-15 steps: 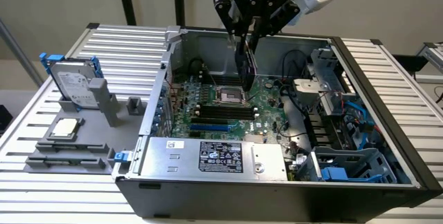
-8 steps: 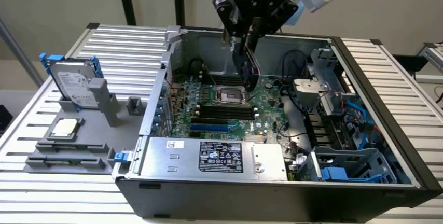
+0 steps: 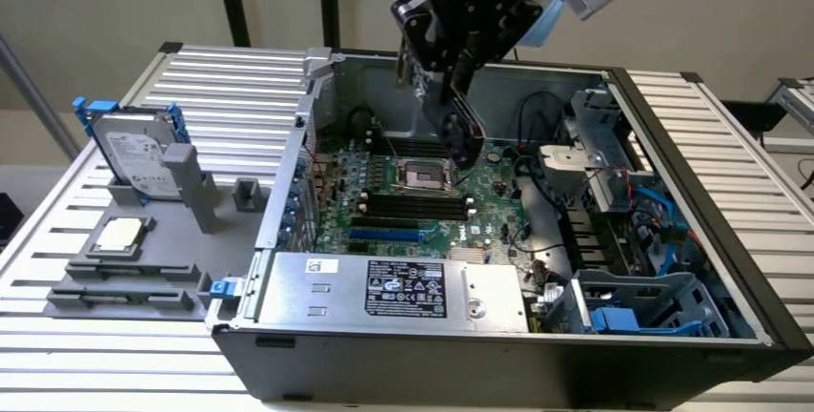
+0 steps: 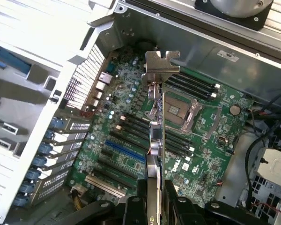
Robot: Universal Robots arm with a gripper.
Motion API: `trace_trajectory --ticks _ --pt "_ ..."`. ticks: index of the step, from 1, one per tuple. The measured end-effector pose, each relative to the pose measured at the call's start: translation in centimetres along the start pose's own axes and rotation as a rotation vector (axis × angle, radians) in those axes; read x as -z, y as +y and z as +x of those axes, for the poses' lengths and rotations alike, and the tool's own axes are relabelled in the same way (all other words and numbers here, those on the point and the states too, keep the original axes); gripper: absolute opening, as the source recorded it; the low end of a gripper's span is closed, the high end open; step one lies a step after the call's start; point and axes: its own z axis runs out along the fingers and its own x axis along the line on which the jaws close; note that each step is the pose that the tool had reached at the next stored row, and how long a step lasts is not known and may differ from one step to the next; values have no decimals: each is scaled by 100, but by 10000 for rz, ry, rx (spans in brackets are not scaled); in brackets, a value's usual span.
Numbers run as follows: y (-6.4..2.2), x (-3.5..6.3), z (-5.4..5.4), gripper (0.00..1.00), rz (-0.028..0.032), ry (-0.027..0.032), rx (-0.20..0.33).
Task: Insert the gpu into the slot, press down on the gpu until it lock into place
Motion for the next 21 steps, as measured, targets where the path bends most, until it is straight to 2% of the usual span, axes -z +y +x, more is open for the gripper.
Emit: trace_trajectory --ticks 9,21 --pt "-2 -29 -1 26 66 127 1645" --pt "-9 -118 -5 26 159 286 3819"
